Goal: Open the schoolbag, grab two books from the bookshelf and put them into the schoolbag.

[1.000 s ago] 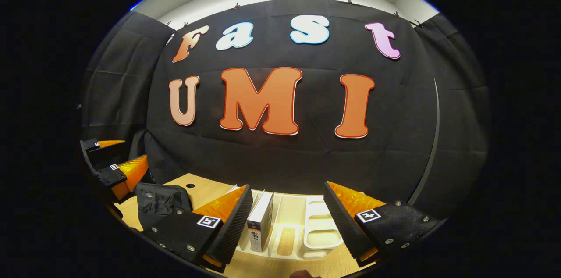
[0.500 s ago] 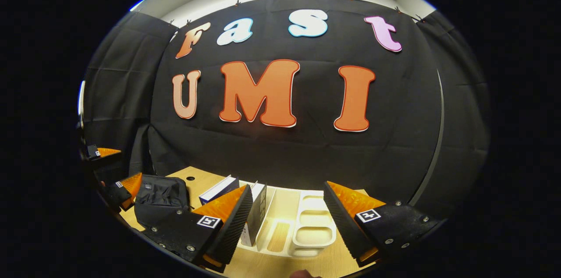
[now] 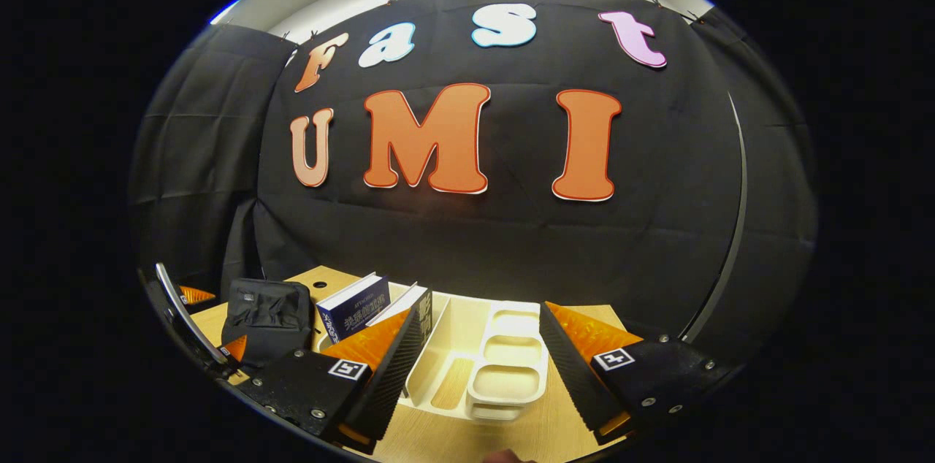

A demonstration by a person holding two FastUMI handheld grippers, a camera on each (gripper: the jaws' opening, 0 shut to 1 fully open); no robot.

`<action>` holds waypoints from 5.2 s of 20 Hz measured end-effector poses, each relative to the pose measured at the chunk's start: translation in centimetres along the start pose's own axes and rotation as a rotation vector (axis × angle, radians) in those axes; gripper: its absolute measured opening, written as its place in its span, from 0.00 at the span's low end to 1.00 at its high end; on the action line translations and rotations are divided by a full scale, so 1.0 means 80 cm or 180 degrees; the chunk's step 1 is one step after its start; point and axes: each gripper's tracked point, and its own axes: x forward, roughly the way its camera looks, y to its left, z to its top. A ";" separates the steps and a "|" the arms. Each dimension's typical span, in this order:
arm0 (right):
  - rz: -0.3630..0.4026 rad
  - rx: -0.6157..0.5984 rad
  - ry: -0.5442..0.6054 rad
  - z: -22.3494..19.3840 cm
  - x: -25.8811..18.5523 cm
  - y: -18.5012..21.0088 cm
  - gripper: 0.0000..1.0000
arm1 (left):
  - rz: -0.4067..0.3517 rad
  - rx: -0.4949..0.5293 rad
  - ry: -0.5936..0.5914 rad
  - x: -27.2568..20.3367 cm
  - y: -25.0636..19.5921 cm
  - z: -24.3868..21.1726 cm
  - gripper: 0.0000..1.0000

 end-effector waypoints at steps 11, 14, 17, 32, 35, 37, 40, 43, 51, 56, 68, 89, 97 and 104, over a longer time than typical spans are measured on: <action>-0.0174 0.0000 -0.0033 -0.004 -0.015 -0.044 0.96 | -0.0343 0.0567 0.0611 -0.004 -0.091 -0.113 0.96; -0.0191 0.0071 -0.0011 -0.007 -0.011 -0.044 0.96 | -0.0182 0.0591 0.0742 0.008 -0.074 -0.119 0.96; -0.0204 0.0066 -0.0031 -0.005 -0.011 -0.046 0.96 | -0.0158 0.0713 0.0705 0.026 -0.066 -0.107 0.96; -0.0328 -0.0004 0.0136 -0.011 0.019 0.016 0.96 | -0.1079 0.0318 0.0664 0.087 -0.018 -0.087 0.08; -0.0392 -0.0034 0.0245 -0.008 0.021 0.052 0.96 | -0.1412 0.0018 0.0602 0.093 0.007 -0.074 0.08; -0.0412 -0.0064 0.0294 0.001 0.025 0.080 0.96 | -0.1623 -0.0100 0.0575 0.100 0.021 -0.064 0.07; -0.0394 -0.0043 0.0350 0.013 0.034 0.126 0.96 | -0.1883 0.0084 0.0430 0.110 0.046 -0.051 0.07; -0.0389 -0.0075 0.0409 0.024 0.045 0.165 0.96 | -0.2202 0.0211 0.0259 0.111 0.062 -0.037 0.07; -0.0256 -0.0158 0.1043 0.013 0.086 0.234 0.97 | -0.2647 0.0194 0.0079 0.120 0.123 -0.008 0.06; -0.0054 0.0194 0.1630 -0.009 0.103 0.268 0.97 | -0.2913 0.0036 0.0152 0.129 0.144 0.001 0.05; -0.0079 0.0212 0.2645 -0.063 0.176 0.271 0.97 | -0.3259 -0.0080 0.0276 0.120 0.164 0.008 0.04; -0.0434 0.0586 0.4030 -0.127 0.214 0.245 0.33 | -0.3300 -0.0096 0.0292 0.128 0.150 -0.003 0.04; -0.0345 0.0931 0.3666 -0.046 0.165 0.216 0.31 | -0.3335 -0.0049 0.0300 0.125 0.143 -0.001 0.04; -0.0211 0.1323 0.3138 0.026 0.102 0.209 0.29 | -0.3360 -0.0044 0.0321 0.127 0.137 0.001 0.04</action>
